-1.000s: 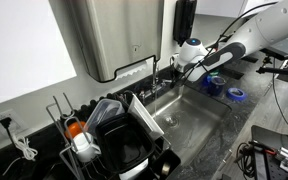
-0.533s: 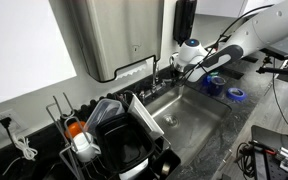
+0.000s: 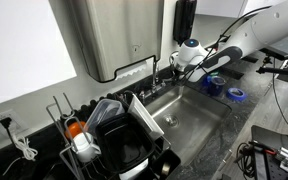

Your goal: Close the tap of the sink on the right.

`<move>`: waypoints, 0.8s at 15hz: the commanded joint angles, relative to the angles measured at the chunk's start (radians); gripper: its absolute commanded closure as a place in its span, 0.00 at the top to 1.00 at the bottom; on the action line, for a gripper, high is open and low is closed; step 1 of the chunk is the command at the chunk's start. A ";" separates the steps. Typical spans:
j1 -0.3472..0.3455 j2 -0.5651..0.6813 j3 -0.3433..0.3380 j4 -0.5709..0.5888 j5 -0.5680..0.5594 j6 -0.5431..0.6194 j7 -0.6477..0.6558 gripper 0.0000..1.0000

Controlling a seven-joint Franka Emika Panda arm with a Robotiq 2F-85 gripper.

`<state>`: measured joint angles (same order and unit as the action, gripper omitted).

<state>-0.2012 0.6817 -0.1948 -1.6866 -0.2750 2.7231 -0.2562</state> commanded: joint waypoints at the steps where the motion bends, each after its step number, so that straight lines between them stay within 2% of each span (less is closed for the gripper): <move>1: 0.001 0.043 -0.024 0.056 -0.033 0.026 0.002 1.00; 5: -0.005 0.012 -0.010 0.021 -0.023 0.015 -0.007 1.00; 9: -0.020 -0.105 0.016 -0.129 0.000 -0.028 -0.029 1.00; 12: -0.017 -0.225 0.017 -0.290 0.001 -0.075 -0.033 1.00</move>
<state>-0.2085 0.6082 -0.1948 -1.7878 -0.2799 2.6937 -0.2625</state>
